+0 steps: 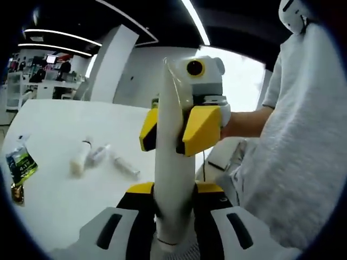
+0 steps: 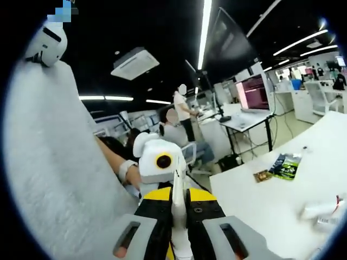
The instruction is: Arrange the skincare products in the storage area until every visible bottle or jar stands upright without overlapping.
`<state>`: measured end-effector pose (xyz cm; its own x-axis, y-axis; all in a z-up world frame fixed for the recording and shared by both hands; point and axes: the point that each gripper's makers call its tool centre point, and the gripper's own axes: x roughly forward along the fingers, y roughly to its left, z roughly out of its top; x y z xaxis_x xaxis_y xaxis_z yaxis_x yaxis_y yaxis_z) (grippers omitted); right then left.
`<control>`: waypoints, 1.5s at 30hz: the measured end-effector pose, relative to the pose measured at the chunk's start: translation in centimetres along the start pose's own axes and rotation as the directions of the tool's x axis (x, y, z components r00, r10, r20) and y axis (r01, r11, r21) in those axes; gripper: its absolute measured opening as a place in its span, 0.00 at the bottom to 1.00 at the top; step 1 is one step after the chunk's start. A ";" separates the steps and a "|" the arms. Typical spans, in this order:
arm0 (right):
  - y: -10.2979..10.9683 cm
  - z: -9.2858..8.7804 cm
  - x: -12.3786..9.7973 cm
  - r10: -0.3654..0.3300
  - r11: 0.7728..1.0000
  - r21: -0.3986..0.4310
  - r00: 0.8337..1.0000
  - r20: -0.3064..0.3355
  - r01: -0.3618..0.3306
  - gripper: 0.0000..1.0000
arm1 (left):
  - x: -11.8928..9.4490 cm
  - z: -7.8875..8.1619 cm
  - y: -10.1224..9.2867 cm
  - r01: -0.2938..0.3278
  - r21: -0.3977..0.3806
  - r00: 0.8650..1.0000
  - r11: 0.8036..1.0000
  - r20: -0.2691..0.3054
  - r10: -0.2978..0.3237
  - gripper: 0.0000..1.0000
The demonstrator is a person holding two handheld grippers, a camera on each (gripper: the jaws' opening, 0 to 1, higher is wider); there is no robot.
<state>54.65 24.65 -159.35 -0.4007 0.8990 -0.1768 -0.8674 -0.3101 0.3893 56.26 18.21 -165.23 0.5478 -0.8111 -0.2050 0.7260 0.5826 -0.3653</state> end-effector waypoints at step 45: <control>-5.6 -1.2 2.0 -0.361 0.910 0.231 0.932 0.038 0.343 0.27 | -1.4 -1.9 5.0 -0.272 -0.121 0.959 0.955 -0.117 0.258 0.13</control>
<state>58.38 27.78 -162.94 -0.0490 0.9613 -0.2711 -0.8592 0.0978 0.5022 58.28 22.16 -168.52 0.6643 -0.6333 -0.3970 0.4941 0.7706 -0.4026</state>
